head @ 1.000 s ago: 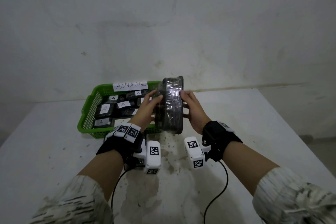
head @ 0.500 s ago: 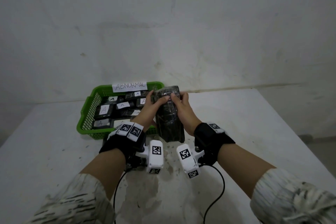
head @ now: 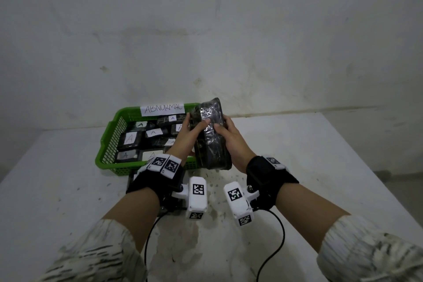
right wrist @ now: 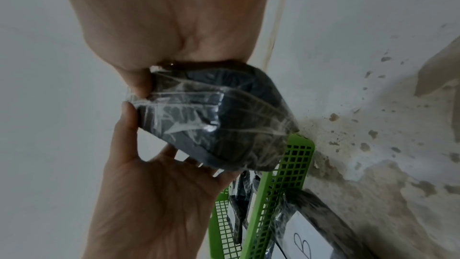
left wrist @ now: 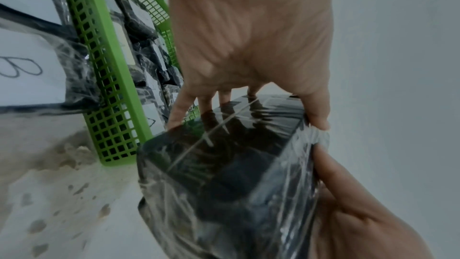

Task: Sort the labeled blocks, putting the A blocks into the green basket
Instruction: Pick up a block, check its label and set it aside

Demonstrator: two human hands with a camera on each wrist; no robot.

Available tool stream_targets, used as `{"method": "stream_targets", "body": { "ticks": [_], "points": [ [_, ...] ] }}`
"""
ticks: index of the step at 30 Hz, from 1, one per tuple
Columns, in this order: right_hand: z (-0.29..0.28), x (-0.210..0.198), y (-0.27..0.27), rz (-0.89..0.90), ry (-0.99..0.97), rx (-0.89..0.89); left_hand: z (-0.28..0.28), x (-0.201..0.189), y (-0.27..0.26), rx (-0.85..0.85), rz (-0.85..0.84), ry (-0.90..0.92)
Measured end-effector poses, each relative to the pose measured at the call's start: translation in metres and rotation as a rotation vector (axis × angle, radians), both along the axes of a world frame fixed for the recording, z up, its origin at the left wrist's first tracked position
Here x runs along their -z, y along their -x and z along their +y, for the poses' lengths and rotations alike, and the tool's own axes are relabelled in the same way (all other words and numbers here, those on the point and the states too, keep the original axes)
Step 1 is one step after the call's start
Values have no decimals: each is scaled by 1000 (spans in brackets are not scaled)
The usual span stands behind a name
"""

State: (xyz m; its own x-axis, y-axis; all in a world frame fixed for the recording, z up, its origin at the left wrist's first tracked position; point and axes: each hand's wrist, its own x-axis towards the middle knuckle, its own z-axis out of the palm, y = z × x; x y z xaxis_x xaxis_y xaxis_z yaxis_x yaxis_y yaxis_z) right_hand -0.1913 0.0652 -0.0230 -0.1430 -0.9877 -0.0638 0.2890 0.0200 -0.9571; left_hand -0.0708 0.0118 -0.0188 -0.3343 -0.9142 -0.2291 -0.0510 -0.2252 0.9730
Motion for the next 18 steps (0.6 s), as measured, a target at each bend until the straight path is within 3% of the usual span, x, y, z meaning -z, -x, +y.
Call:
{"method": "stream_targets", "body": {
  "ticks": [3,9,13,18],
  "points": [
    [0,0,3,0,8,28,4,1,-1,71,-17,45],
    [3,-4,1,16,2,-80,6,-1,-4,8,70,60],
    [4,-3,4,12,8,-76,6,5,-8,76,56,59],
    [4,-3,-1,17,-12,-133,2,6,-10,-9,107,21]
  ]
}}
